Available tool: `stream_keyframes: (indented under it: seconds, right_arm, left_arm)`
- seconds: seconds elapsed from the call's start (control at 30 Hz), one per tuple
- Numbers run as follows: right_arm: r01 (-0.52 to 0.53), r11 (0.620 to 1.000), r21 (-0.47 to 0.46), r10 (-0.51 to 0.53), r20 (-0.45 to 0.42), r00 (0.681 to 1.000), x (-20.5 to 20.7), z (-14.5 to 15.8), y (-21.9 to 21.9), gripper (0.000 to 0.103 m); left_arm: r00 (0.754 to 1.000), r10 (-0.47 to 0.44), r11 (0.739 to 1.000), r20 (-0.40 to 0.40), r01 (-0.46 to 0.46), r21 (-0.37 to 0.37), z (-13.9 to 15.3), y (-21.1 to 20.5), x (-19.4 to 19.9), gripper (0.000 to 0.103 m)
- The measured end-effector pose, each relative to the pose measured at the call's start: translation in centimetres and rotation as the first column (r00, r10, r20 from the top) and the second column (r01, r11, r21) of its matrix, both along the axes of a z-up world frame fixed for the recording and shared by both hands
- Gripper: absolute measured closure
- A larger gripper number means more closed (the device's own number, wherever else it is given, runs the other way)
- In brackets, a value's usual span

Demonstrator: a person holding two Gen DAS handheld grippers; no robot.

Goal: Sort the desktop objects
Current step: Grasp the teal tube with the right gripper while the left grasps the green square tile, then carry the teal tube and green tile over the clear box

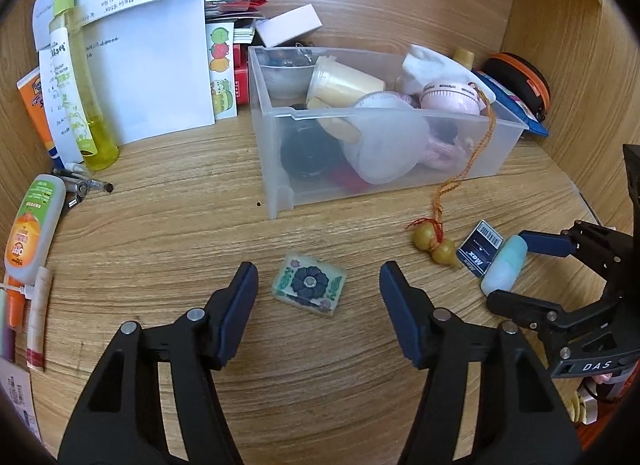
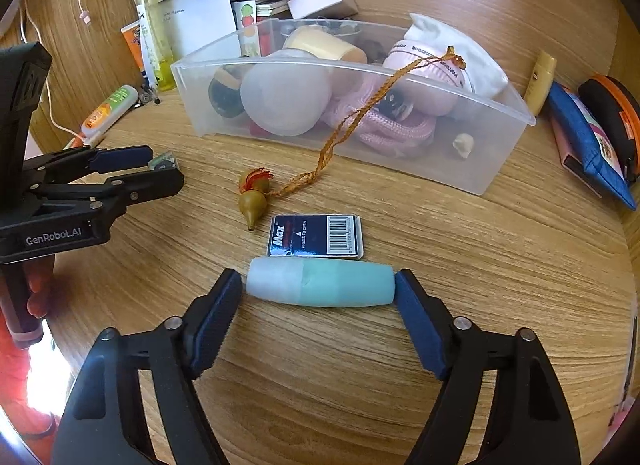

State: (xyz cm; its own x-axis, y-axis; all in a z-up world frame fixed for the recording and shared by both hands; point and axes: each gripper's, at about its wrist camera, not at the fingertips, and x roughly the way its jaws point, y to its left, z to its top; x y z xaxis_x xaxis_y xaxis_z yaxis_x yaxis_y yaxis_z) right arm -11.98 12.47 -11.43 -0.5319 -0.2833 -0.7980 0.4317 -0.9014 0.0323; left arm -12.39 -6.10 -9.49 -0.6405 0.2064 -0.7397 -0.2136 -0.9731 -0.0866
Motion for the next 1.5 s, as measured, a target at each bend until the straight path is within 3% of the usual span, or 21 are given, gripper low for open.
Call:
stream_keyframes:
  seconds: [0.23,0.5,1.03,1.5]
  right_arm:
    - [-0.001,0.999,-0.036,0.001,-0.005,1.000,-0.4,0.4,0.5,0.032]
    - [0.010,0.996,-0.093,-0.013,-0.033,0.999,-0.3,1.5,1.8,0.032]
    - [0.046,0.986,-0.159,-0.064,-0.110,0.992,-0.8,4.8,4.0,0.032]
    - [0.024,0.983,-0.179,-0.059,-0.190,0.980,-2.4,8.0,4.4,0.032]
  left_arm:
    - [1.000,-0.010,1.000,0.022,0.010,-0.030,-0.5,0.5,-0.3,0.069]
    - [1.000,0.005,1.000,0.004,-0.005,-0.012,0.1,0.4,0.0,0.070]
    - [0.994,0.001,1.000,-0.106,-0.002,-0.008,3.7,1.1,1.2,0.070]
    - [0.973,0.025,0.999,-0.231,-0.017,0.036,8.2,1.3,-0.3,0.070]
